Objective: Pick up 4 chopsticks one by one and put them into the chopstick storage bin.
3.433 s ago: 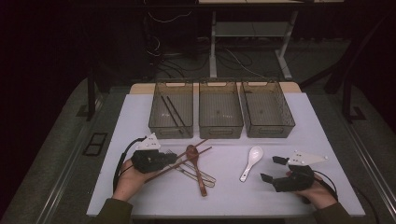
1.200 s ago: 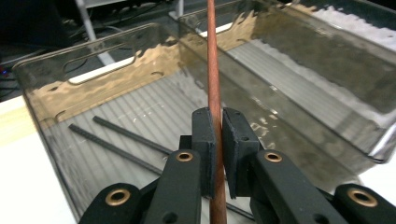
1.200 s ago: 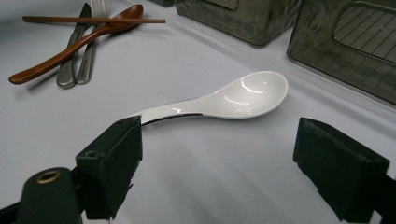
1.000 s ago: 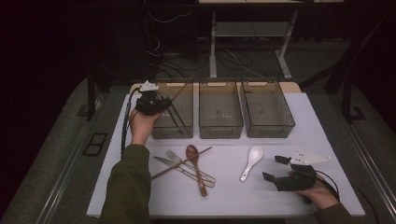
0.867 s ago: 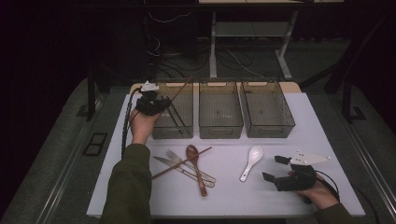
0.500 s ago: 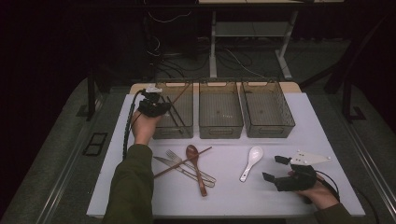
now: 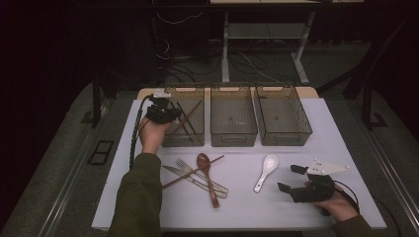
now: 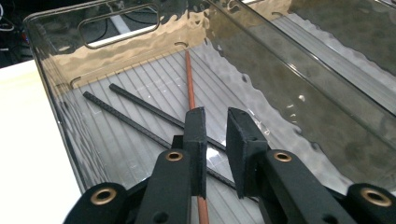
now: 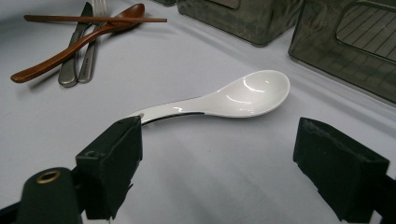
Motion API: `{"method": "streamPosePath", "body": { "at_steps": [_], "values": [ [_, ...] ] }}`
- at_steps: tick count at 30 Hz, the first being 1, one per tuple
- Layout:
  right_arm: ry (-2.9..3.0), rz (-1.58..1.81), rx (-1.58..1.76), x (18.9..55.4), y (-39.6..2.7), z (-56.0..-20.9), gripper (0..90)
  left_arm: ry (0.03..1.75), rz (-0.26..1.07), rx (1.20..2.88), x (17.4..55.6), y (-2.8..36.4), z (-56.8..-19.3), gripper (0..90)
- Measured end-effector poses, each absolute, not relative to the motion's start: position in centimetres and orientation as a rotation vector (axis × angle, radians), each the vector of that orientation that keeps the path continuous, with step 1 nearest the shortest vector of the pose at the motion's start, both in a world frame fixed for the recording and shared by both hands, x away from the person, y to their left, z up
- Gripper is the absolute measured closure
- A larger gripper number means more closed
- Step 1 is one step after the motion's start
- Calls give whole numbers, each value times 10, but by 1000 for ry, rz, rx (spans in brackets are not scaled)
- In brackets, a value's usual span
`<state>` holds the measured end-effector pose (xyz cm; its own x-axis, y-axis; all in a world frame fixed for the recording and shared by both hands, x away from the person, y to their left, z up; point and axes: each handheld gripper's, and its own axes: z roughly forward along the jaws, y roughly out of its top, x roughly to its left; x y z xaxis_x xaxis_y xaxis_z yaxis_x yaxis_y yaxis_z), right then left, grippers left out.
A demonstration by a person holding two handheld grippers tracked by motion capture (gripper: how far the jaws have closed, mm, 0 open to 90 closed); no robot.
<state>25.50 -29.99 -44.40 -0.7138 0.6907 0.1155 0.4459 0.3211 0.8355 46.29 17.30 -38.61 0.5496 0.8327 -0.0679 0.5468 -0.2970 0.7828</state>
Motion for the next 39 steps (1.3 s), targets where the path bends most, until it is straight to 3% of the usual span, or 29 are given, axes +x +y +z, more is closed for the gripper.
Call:
{"method": "streamPosePath", "body": {
  "at_steps": [6, 20, 32, 39],
  "values": [
    [2325, 1344, 1030, 255, -300, -444, 153, 1066, 437, 1987, 458, 173, -379, 706],
    [2328, 1339, 1034, 254, -299, -444, 153, 934, 380, 2002, 428, 172, -360, 471],
    [2327, 1338, 1031, 254, -299, -444, 153, 798, 304, 1992, 384, 169, -353, 360],
    [2330, 1335, 1034, 254, -298, -444, 153, 757, 274, 1992, 357, 172, -361, 342]
  ]
}}
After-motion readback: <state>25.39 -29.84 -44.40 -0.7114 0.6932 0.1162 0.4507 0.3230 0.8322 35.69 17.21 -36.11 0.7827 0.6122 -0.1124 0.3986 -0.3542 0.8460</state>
